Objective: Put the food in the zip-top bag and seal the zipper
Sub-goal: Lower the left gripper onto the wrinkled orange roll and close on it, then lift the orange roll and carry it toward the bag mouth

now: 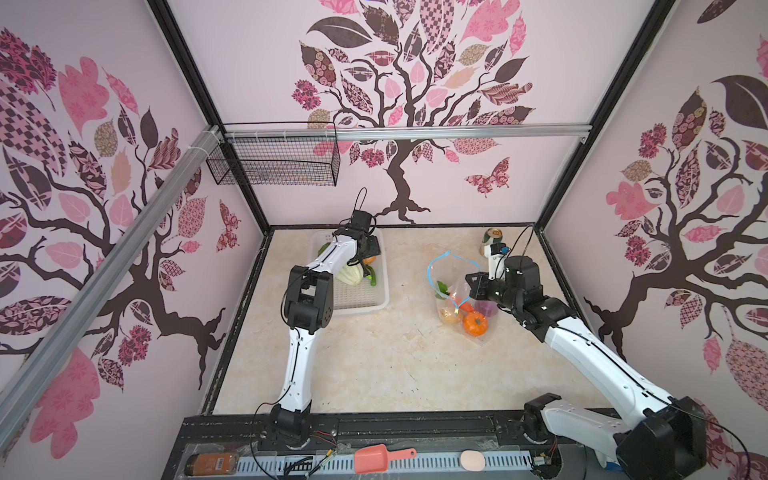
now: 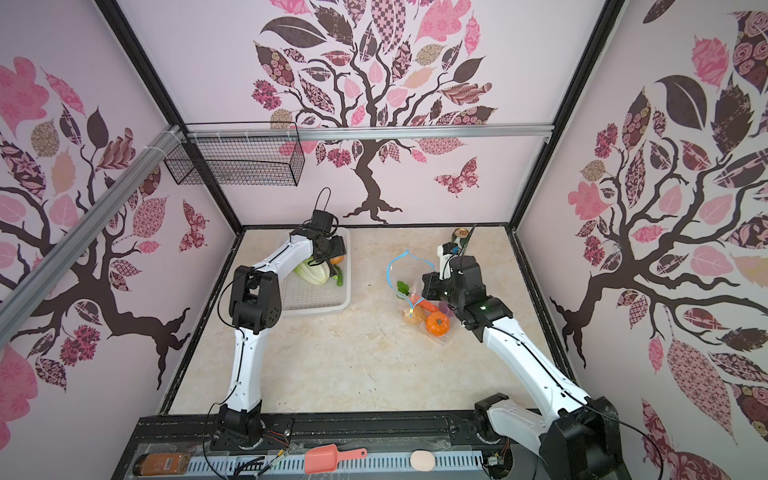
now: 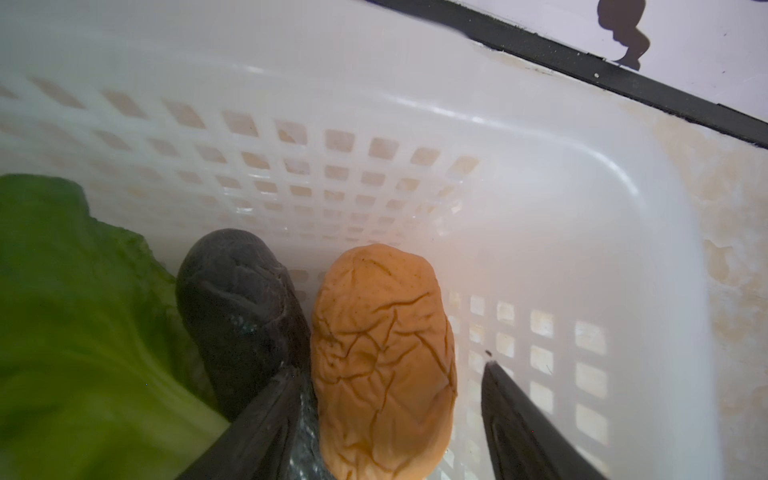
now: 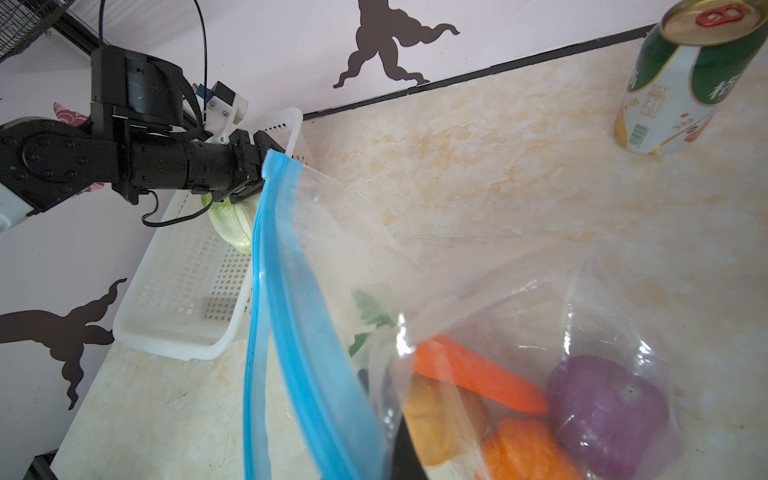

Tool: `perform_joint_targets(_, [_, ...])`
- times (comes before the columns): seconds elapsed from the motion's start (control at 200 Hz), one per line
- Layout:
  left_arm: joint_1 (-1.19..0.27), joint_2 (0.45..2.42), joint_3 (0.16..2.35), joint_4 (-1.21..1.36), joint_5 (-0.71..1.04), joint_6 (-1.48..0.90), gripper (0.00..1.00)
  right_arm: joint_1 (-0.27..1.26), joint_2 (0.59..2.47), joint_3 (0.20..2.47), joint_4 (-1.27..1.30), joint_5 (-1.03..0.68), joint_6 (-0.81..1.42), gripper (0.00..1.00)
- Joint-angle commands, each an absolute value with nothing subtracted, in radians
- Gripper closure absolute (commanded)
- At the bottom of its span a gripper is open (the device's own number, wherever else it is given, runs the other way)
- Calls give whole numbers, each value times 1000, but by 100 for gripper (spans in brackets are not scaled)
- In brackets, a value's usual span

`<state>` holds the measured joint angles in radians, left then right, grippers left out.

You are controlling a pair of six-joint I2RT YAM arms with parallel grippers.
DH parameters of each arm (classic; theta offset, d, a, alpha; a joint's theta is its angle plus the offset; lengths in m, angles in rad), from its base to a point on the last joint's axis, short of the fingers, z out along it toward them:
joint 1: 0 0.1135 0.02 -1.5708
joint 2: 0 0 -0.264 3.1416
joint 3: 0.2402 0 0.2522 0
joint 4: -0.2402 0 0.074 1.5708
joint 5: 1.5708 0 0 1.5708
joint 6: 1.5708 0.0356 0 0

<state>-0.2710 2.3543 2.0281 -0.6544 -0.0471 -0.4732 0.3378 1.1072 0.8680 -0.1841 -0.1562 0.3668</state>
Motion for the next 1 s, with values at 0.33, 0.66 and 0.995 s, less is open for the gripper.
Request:
perform_joint_targets(0.33, [-264,2418,2027,-701,-20,-459,54,331,1070,903,-218,-138,368,100])
perform_joint_targets(0.66, [-264,2442,2052,-729,-21,-457,31,331,1062,913,-230,-138,364,100])
perform_joint_targets(0.995, [-264,2445,2026,-708,0,-480,46,331,1045,914,-248,-122,359,100])
